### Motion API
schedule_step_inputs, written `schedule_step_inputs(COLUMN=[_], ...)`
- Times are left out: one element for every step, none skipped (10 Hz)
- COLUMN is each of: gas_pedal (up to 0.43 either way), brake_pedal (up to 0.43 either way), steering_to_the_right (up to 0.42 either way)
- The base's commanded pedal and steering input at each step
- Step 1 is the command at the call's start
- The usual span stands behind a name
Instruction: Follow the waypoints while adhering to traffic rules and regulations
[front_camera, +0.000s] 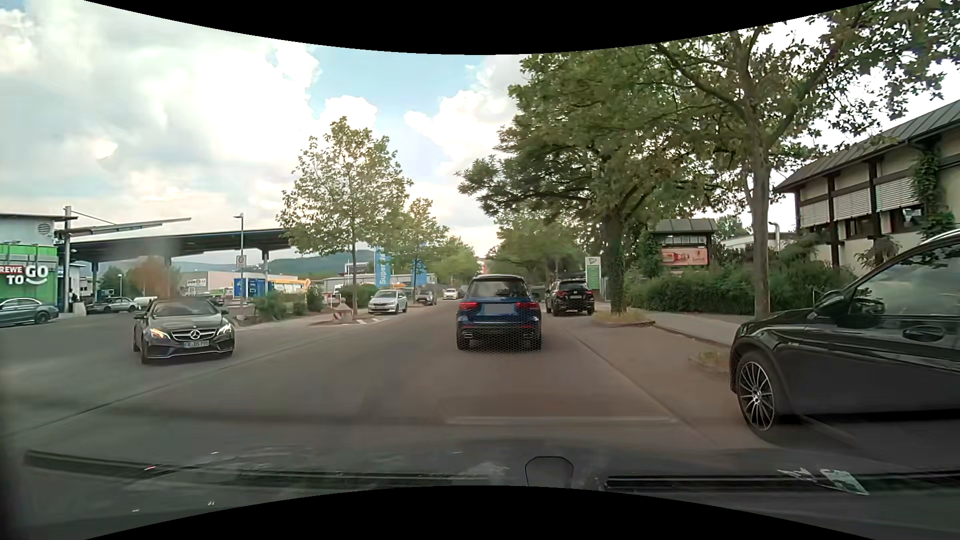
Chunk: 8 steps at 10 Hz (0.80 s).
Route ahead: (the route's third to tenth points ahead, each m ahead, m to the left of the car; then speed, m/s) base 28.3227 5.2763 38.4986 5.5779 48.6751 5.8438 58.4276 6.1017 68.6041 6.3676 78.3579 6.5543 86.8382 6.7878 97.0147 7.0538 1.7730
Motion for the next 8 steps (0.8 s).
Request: schedule_step_inputs(gas_pedal=[0.028,0.028,0.028,0.028,0.028,0.028,0.028,0.02], brake_pedal=[0.0,0.0,0.0,0.0,0.0,0.0,0.0,0.0], steering_to_the_right=[0.001,0.001,0.001,0.001,0.001,0.001,0.001,0.001])
